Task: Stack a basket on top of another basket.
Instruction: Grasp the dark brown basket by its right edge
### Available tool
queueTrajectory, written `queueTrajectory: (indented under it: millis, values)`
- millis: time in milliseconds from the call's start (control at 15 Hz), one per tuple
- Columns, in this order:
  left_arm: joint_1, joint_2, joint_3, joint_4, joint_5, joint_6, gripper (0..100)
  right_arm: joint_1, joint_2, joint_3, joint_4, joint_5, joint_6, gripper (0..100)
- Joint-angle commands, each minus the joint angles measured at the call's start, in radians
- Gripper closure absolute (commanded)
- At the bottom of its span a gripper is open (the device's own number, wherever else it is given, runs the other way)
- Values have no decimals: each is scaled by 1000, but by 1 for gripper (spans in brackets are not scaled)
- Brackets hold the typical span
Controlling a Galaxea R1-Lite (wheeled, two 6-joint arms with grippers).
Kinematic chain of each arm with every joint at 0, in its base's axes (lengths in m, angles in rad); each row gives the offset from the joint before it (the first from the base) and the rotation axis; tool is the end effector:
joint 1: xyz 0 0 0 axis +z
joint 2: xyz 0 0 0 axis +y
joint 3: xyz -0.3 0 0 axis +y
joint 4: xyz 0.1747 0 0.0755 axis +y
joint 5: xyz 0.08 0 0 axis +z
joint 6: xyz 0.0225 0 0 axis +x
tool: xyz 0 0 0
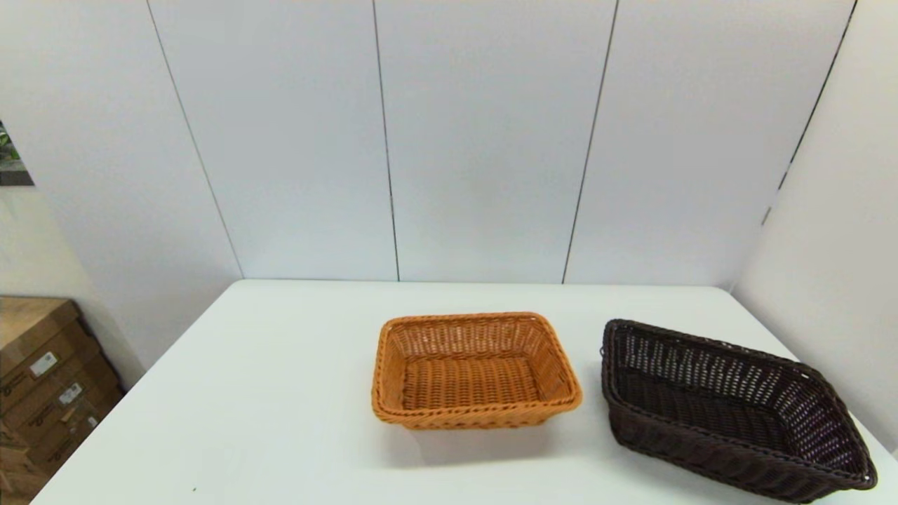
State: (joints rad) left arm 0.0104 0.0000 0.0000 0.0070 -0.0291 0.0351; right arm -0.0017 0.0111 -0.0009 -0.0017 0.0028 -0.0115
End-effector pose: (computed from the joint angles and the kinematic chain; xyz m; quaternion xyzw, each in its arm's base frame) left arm -0.0228 -0.0009 0.0748 0.0175 0.0033 -0.0094 0.9998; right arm -0.0220 0.0001 0.0762 -0.0057 0.0042 0.0006 1.0000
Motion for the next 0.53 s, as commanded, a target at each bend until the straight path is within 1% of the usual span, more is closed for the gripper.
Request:
queueTrajectory:
  millis: [67, 267, 400, 533]
  values:
    - [0, -2, 2, 1, 0, 0, 0, 2, 196, -36, -3, 2, -1, 0]
    - [0, -2, 2, 1, 2, 0, 0, 3, 423, -163, 5, 8, -7, 0]
    - [0, -2, 2, 1, 0, 0, 0, -9, 570, -265, -4, 5, -13, 0]
    - [0, -2, 2, 1, 0, 0, 0, -43, 699, -392, 5, 10, -12, 0]
